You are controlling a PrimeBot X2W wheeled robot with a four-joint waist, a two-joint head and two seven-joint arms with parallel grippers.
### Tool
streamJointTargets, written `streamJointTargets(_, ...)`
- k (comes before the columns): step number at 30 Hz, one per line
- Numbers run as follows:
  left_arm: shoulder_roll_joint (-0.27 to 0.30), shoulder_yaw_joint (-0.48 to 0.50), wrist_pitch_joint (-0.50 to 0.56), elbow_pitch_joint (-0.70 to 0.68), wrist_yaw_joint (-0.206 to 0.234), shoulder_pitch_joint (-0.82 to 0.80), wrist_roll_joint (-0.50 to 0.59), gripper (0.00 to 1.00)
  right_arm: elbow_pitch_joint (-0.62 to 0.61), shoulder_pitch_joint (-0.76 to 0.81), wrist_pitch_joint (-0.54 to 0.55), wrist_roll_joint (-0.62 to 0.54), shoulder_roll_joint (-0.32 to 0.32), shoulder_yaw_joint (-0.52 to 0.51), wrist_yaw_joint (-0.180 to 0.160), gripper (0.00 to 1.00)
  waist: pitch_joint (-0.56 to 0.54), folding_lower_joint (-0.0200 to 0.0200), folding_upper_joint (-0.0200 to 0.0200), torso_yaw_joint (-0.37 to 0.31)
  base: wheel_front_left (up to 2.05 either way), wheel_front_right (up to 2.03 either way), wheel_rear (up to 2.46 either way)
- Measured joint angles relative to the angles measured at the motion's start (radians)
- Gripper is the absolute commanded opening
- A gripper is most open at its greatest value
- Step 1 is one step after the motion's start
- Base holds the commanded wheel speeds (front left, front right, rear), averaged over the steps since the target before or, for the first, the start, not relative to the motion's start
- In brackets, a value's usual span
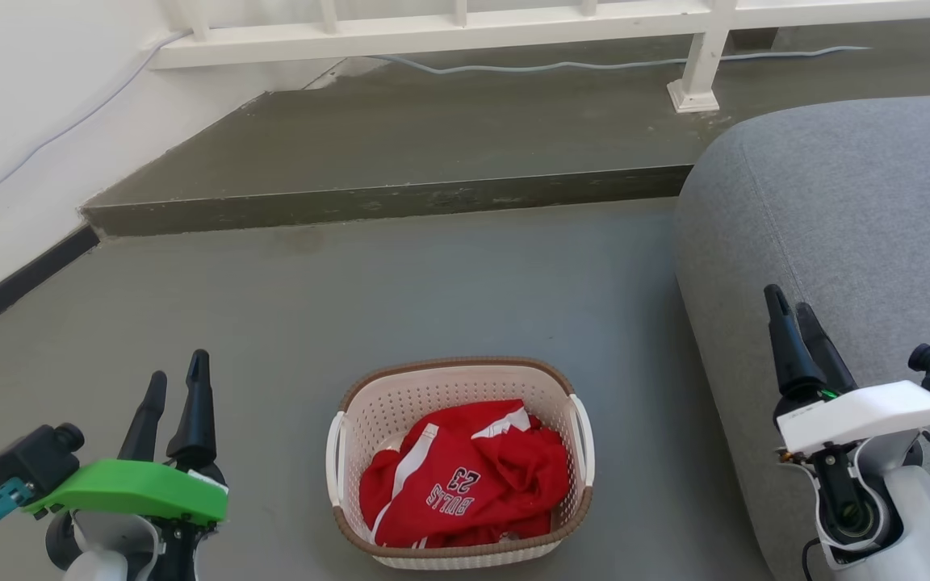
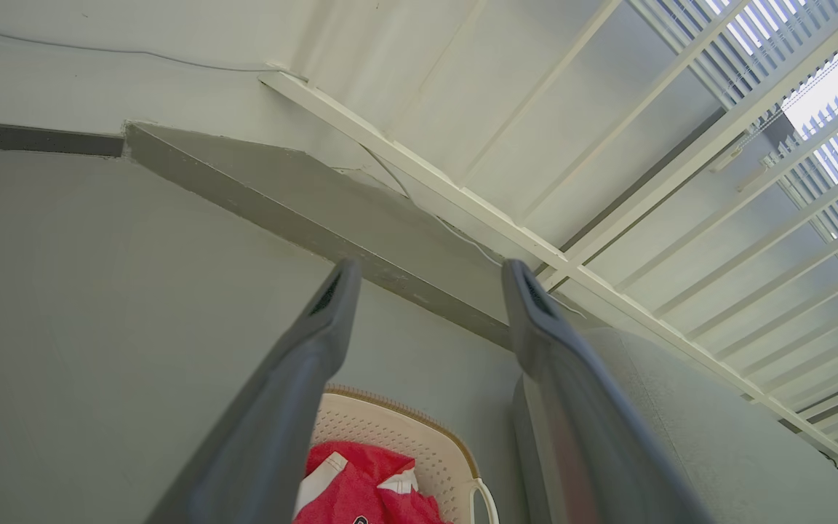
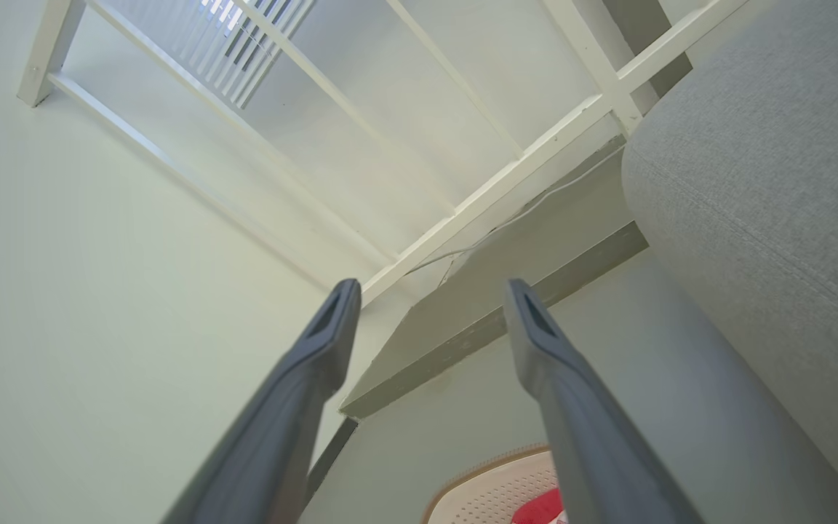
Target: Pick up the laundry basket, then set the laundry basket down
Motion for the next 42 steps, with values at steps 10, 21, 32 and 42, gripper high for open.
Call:
streamJointTargets(10, -0.006, -0.012, -0.034, -0.024, 0.004, -0.004, 0.165, 1.0, 0.0, -0.003, -0.03, -0.151, 0.004, 0.032, 0.0, 1.0, 0.003, 0.0, 0.0, -0.001, 0.0, 0.0, 0.0)
streamJointTargets(21, -0.023, -0.025, -0.07, -0.04, 0.005, -0.013, 0.31, 1.0, -0.001, -0.016, -0.07, -0.295, 0.01, 0.052, 0.0, 1.0, 0.007, 0.0, 0.0, -0.005, 0.0, 0.0, 0.0)
streamJointTargets(32, -0.025, -0.029, -0.11, -0.058, 0.005, -0.014, 0.463, 1.0, -0.005, -0.023, -0.107, -0.453, 0.016, 0.063, 0.0, 1.0, 0.01, 0.0, 0.0, -0.009, 0.0, 0.0, 0.0)
streamJointTargets(42, -0.028, -0.033, -0.132, -0.063, 0.005, -0.015, 0.548, 1.0, -0.005, -0.025, -0.128, -0.548, 0.023, 0.069, 0.0, 1.0, 0.012, 0.0, 0.0, -0.011, 0.0, 0.0, 0.0)
